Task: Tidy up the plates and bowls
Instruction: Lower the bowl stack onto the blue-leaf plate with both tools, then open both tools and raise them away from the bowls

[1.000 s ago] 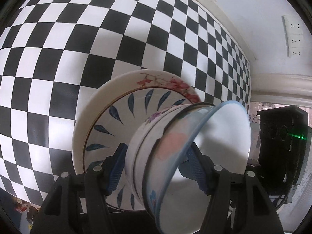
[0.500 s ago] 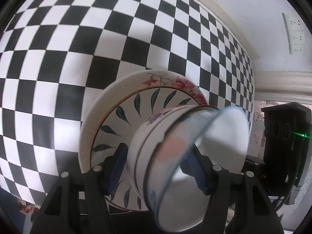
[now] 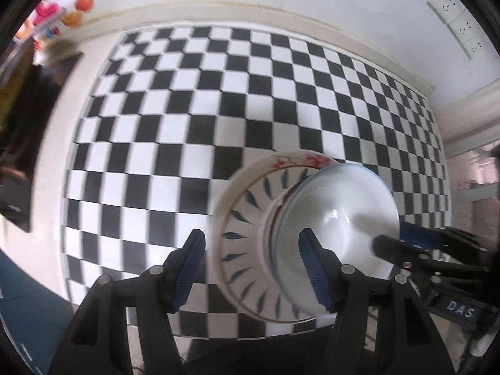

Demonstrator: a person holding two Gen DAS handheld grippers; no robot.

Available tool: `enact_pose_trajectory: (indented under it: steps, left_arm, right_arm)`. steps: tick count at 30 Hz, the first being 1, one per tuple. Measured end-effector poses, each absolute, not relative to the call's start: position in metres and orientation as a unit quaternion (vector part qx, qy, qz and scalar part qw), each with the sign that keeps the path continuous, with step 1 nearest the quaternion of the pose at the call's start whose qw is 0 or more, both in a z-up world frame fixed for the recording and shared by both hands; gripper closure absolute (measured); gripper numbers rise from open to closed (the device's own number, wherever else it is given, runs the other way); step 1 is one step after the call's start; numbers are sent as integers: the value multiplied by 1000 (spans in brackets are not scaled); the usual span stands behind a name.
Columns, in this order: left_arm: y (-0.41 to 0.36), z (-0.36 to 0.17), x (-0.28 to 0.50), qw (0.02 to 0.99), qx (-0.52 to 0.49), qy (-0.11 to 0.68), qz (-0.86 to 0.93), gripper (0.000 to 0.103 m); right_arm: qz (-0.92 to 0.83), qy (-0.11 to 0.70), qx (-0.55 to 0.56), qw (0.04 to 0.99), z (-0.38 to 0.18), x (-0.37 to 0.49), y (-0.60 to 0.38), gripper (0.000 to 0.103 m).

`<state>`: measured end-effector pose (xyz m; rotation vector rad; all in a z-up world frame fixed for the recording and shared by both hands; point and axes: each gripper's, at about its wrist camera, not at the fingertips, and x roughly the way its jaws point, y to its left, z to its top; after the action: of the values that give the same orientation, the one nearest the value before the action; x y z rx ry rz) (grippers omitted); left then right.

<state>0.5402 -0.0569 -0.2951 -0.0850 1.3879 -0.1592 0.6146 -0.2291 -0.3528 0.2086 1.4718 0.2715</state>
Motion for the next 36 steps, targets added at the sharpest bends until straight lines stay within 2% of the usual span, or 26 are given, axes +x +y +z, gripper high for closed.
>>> enact_pose_trajectory:
  steps: [9,11,13,16,18,19,20,21,23,27,36]
  left_arm:
    - [-50,-246,508,816,8,576,-40,44]
    - [-51,-235,500,824,18,565,-36,42]
    - [-49,-226,494,832,23,554,-30,42]
    - [-47,-215,485,844,17,535,-36,41]
    - [-51,-210,484,853,19,520,-40,35]
    - [-51,-206,483,858,20,512,-39,29]
    - [-51,-203,482,860,18,508,-39,14]
    - [-50,-201,483,861,13,506,-41,8]
    - [-48,-195,481,869,5,493,-40,2]
    - [-47,-191,481,870,6,492,-31,1]
    - [-51,-181,464,872,27,487,-40,1]
  right_arm:
    - [83,634,56,767,-301,582,-224,52]
    - [76,628,47,773,-292,574,-222,45]
    - [68,619,44,781,-282,565,-220,26]
    - [61,610,44,789,-272,555,-219,13]
    - [52,602,42,795,-267,549,-221,10]
    - [48,600,42,797,-265,548,-222,9]
    - [43,597,43,800,-263,545,-223,8]
    - [37,594,46,803,-260,543,-225,8]
    - [27,586,44,808,-255,538,-229,8]
    - [10,570,46,820,-242,526,-236,0]
    - [-19,546,46,836,-222,512,-240,0]
